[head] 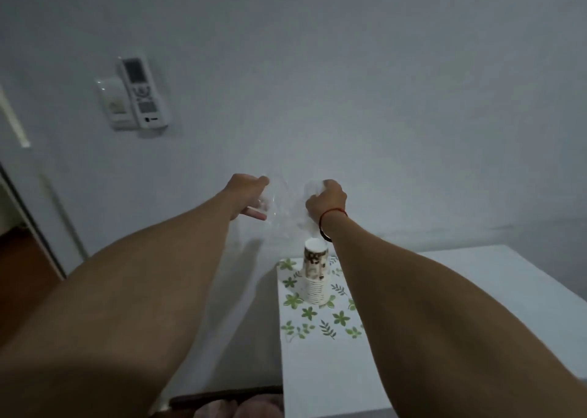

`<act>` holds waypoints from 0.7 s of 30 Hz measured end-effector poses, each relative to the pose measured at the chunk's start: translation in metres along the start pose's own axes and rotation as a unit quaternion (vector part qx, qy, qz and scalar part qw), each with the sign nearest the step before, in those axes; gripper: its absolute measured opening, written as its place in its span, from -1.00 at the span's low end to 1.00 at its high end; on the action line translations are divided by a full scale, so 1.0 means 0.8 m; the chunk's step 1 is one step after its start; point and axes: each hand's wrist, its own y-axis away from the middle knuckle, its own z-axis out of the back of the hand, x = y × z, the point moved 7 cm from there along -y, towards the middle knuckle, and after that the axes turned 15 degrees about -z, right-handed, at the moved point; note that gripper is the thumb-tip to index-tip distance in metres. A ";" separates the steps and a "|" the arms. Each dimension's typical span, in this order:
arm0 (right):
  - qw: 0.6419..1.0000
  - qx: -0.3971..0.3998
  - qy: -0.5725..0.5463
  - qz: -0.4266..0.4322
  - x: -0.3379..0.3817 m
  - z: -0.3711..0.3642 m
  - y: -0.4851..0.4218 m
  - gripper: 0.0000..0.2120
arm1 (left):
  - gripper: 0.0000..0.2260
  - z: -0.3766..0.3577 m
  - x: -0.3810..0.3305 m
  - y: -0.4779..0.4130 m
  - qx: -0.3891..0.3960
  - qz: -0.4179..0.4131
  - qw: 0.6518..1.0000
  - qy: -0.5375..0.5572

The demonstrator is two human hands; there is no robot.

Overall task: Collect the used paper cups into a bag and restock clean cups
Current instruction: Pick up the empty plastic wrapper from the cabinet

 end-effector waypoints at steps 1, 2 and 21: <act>1.000 0.009 0.006 0.004 0.005 -0.030 0.003 -0.65 | -0.74 0.025 0.017 -0.002 -0.011 0.005 1.000 -0.007; 1.000 0.018 0.011 0.008 0.007 -0.060 0.005 -0.66 | -0.75 0.049 0.036 -0.004 -0.020 0.013 1.000 -0.012; 0.967 0.092 0.180 -0.157 -0.278 -0.433 -0.064 -0.69 | -0.70 0.103 0.510 -0.009 0.160 0.320 0.934 0.014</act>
